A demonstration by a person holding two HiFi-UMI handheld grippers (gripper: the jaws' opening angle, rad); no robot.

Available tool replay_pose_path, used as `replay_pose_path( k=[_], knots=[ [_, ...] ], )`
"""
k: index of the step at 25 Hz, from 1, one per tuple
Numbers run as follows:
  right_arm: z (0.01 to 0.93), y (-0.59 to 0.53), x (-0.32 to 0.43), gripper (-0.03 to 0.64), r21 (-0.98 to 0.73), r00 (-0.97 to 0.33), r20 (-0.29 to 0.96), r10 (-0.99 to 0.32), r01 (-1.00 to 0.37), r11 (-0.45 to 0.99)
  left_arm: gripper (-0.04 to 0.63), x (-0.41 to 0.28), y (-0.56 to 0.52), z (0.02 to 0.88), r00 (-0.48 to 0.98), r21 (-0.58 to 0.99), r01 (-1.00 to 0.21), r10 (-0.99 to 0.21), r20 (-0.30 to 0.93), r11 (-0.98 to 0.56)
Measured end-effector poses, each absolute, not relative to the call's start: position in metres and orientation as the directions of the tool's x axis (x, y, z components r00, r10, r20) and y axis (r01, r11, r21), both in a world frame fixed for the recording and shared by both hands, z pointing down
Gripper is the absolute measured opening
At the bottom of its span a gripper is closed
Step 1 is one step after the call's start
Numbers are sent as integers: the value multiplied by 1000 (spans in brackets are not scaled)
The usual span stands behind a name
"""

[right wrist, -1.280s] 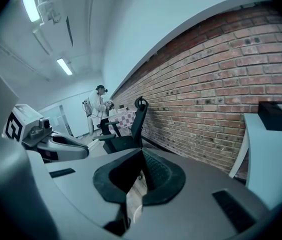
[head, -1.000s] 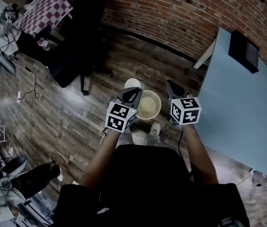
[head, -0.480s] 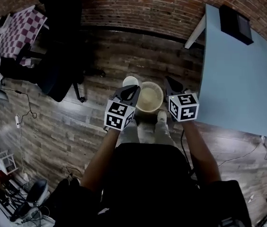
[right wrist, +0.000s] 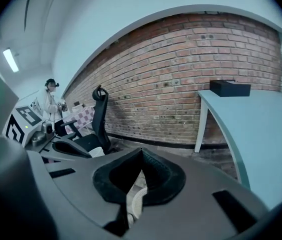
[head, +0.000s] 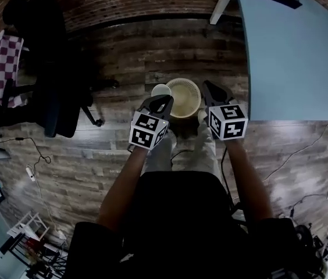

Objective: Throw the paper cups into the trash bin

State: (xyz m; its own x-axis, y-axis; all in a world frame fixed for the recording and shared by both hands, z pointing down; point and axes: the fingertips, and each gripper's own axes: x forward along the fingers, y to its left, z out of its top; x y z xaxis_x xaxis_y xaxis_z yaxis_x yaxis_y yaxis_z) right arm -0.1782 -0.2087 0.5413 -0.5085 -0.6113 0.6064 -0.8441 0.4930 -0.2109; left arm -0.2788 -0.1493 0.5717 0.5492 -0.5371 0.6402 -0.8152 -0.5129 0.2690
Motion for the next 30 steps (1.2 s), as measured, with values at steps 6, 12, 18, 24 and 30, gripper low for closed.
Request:
replay_pose_path(
  k=[6, 12, 18, 24, 30],
  knots=[
    [573, -192, -163, 5, -221, -437, 648, -624, -892, 395, 25, -277, -161, 602, 606, 284, -746, -439, 663, -602],
    [617, -175, -144, 4, -235, -377, 704, -602, -924, 303, 25, -262, -156, 652, 641, 335, -688, -324, 696, -643],
    [670, -168, -134, 5, -249, -363, 728, -582, -930, 270, 25, -247, -142, 712, 653, 382, -656, -236, 720, -651],
    [742, -171, -129, 5, -286, -362, 769, -527, -932, 222, 25, -237, -138, 779, 648, 421, -652, -176, 741, -630],
    [800, -176, -125, 5, -295, -357, 778, -516, -934, 201, 25, -229, -126, 846, 637, 435, -663, -153, 756, -609]
  ],
)
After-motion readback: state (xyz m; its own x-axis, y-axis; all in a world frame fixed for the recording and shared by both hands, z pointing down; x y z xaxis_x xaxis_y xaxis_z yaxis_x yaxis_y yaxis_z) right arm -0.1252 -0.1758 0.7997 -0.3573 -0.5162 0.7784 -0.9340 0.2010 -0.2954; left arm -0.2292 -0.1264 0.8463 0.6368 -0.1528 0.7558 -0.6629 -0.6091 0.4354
